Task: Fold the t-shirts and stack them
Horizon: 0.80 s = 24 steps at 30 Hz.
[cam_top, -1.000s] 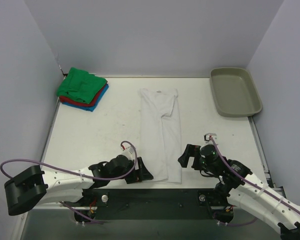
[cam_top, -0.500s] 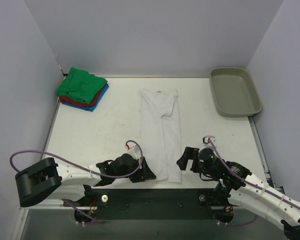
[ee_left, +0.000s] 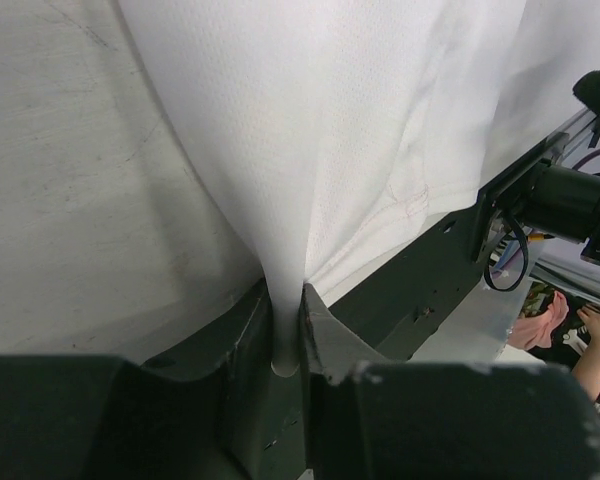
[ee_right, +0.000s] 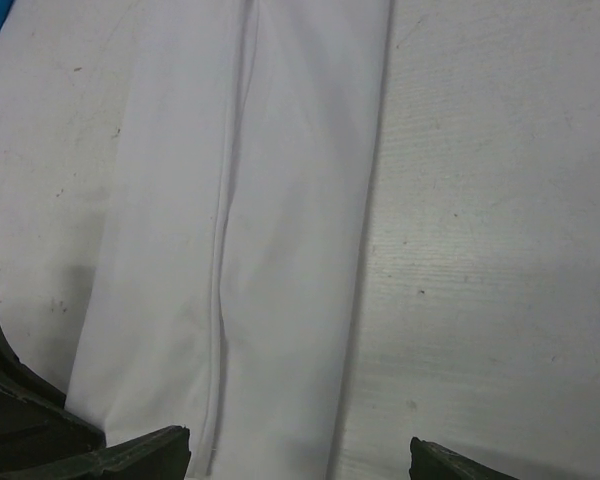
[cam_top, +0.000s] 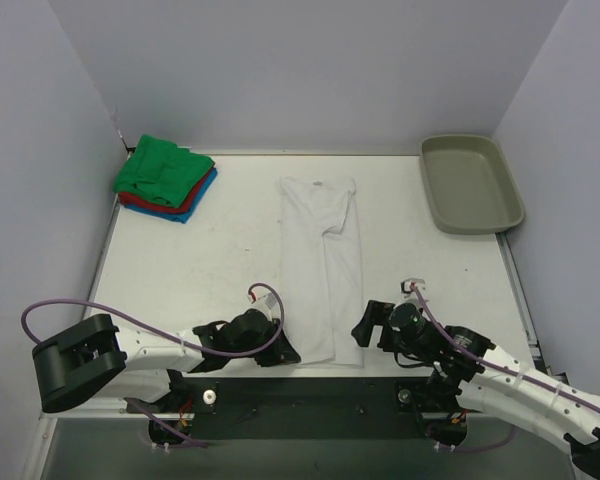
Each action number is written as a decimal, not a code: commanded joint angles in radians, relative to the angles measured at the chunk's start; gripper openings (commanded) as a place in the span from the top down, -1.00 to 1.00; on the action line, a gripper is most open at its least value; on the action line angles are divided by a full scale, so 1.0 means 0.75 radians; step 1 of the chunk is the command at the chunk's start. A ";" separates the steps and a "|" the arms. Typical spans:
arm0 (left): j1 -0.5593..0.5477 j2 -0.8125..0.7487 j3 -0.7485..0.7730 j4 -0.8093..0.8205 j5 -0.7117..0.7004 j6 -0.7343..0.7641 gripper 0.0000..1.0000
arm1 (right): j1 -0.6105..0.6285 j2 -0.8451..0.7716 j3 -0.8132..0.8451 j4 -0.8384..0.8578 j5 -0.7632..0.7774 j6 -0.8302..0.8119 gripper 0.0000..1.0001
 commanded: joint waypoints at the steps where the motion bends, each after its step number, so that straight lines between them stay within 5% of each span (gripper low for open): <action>1: 0.000 0.028 -0.037 -0.176 -0.035 0.030 0.50 | 0.039 0.026 -0.040 0.049 0.022 0.089 -0.79; 15: 0.006 0.057 -0.002 -0.166 -0.025 0.056 0.70 | 0.245 0.179 -0.203 0.292 0.014 0.325 -0.68; 24: 0.014 0.041 -0.010 -0.170 -0.023 0.056 0.70 | 0.341 0.255 -0.199 0.304 0.065 0.392 -0.25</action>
